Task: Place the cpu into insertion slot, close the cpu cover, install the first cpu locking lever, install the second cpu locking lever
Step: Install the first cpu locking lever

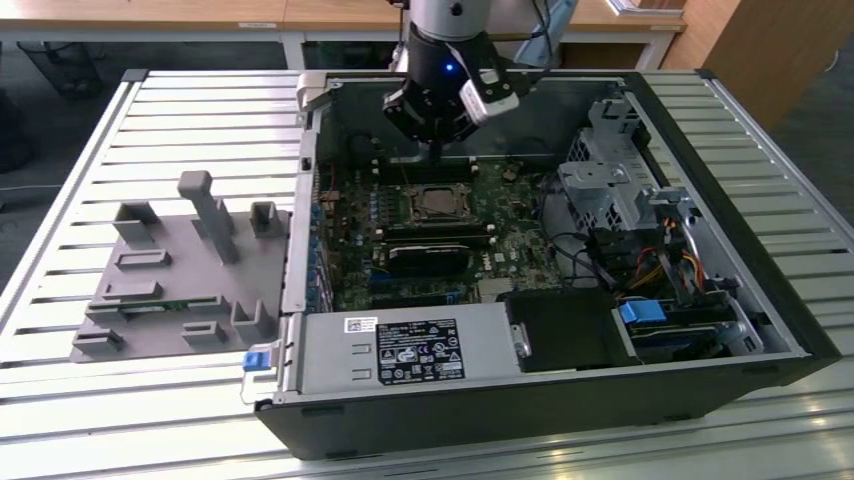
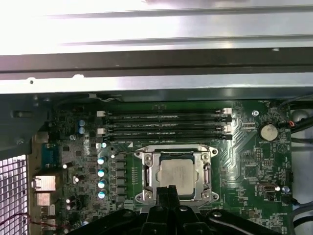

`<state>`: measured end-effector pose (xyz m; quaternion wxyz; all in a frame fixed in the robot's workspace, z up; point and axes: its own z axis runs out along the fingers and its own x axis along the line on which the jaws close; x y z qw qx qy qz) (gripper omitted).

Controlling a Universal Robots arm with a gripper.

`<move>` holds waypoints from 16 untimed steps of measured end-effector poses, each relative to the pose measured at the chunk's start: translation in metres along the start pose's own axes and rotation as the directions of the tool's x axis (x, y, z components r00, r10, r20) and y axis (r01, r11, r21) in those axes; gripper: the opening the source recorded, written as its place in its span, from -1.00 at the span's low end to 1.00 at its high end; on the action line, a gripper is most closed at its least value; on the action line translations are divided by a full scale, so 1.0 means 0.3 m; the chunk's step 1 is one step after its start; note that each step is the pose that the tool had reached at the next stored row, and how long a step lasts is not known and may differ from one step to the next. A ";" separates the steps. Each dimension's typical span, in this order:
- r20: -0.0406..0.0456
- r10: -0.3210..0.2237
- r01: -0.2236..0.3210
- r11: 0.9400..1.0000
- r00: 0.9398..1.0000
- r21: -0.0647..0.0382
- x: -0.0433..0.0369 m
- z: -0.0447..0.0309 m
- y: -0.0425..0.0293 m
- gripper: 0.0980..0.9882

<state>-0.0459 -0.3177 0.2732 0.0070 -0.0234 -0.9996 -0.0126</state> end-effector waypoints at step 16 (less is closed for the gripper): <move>0.011 0.000 0.000 1.000 1.000 0.000 0.062 0.038 0.002 -0.98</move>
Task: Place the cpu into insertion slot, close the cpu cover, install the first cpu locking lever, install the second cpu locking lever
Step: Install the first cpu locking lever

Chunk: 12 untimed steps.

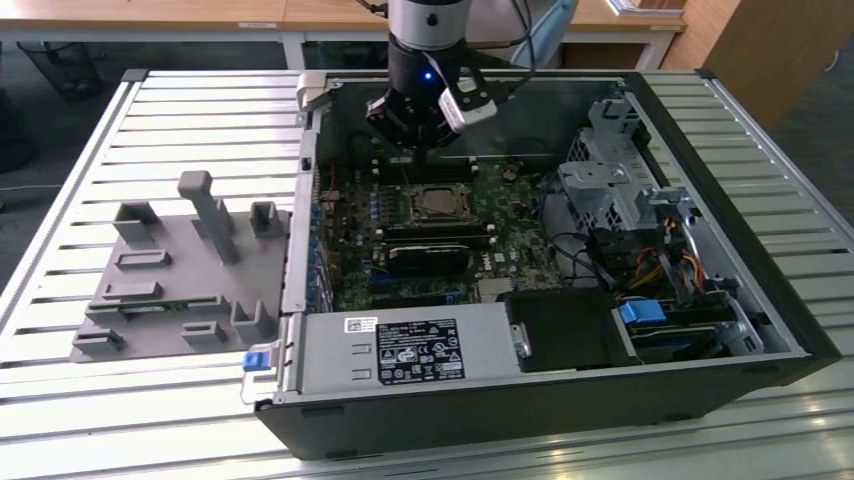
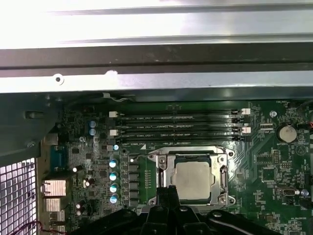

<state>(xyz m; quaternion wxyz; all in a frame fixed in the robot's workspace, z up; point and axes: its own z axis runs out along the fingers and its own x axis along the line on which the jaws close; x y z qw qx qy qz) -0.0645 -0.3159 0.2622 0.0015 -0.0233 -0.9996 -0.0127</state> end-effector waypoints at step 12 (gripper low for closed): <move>0.006 0.000 0.000 1.000 1.000 0.000 0.059 0.007 0.012 -0.98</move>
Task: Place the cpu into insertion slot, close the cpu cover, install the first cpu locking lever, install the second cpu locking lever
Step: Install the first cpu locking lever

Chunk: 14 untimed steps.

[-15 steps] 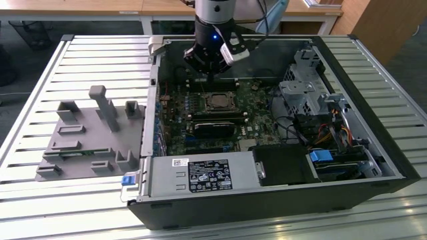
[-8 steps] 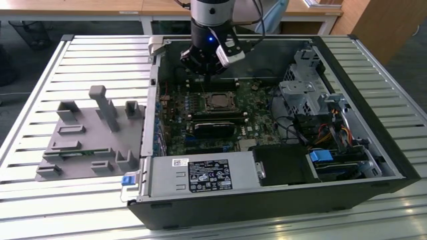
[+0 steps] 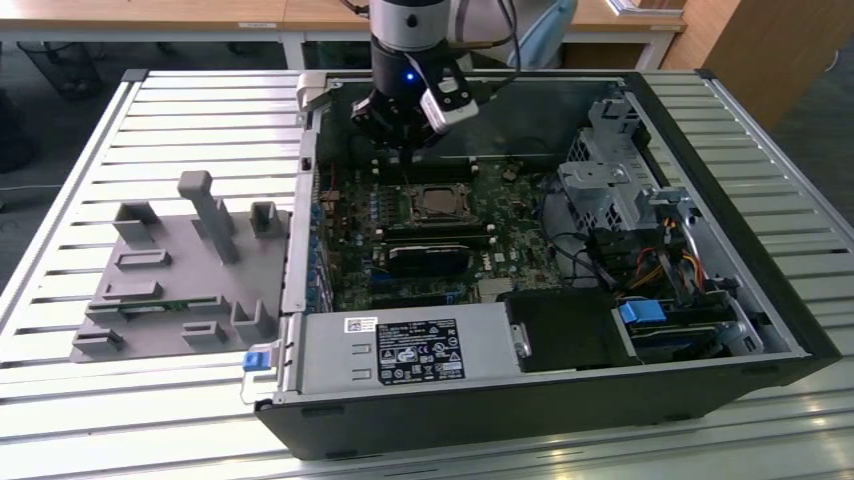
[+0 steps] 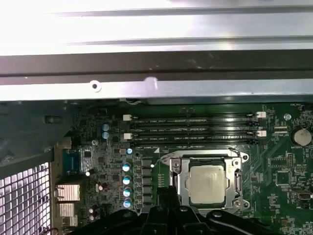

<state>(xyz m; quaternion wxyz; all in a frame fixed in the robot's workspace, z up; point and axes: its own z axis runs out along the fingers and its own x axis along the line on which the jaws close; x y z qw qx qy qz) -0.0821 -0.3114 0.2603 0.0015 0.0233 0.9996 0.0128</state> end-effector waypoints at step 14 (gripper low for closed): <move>0.004 0.000 0.000 1.000 1.000 0.000 0.061 0.008 0.024 -0.98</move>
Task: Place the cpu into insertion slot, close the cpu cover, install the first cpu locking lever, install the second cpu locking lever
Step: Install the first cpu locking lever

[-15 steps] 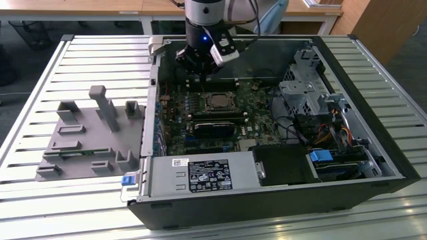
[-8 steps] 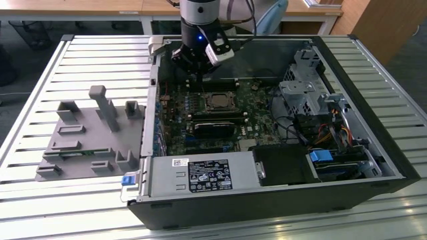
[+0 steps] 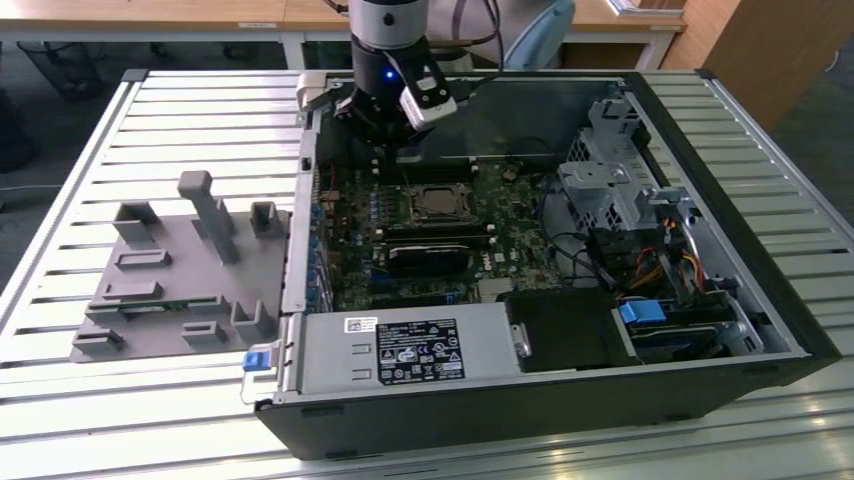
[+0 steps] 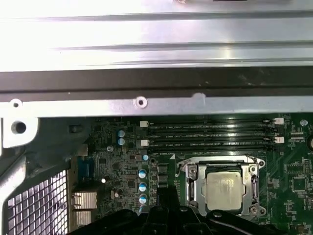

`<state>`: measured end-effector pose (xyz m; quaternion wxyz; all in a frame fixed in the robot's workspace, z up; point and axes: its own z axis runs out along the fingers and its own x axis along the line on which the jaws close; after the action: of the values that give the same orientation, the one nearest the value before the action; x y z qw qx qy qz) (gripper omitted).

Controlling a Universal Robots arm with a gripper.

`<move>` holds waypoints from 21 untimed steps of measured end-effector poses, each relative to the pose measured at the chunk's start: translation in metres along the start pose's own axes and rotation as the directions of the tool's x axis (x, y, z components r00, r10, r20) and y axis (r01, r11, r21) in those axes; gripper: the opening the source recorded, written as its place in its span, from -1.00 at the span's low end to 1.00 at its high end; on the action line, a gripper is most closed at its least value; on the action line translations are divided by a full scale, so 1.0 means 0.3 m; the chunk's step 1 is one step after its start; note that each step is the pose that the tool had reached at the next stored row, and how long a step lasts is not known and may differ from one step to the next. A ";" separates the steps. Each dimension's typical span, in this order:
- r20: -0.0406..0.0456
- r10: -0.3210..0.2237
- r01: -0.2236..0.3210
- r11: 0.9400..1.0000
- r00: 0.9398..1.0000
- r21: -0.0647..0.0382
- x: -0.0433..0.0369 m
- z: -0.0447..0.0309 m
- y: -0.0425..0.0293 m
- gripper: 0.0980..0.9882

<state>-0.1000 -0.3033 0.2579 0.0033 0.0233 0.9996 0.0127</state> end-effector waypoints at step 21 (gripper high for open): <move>0.000 0.000 0.000 1.000 1.000 0.000 -0.044 0.012 0.053 -0.98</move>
<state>-0.0861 -0.2881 0.2550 0.0032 0.0232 0.9996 0.0127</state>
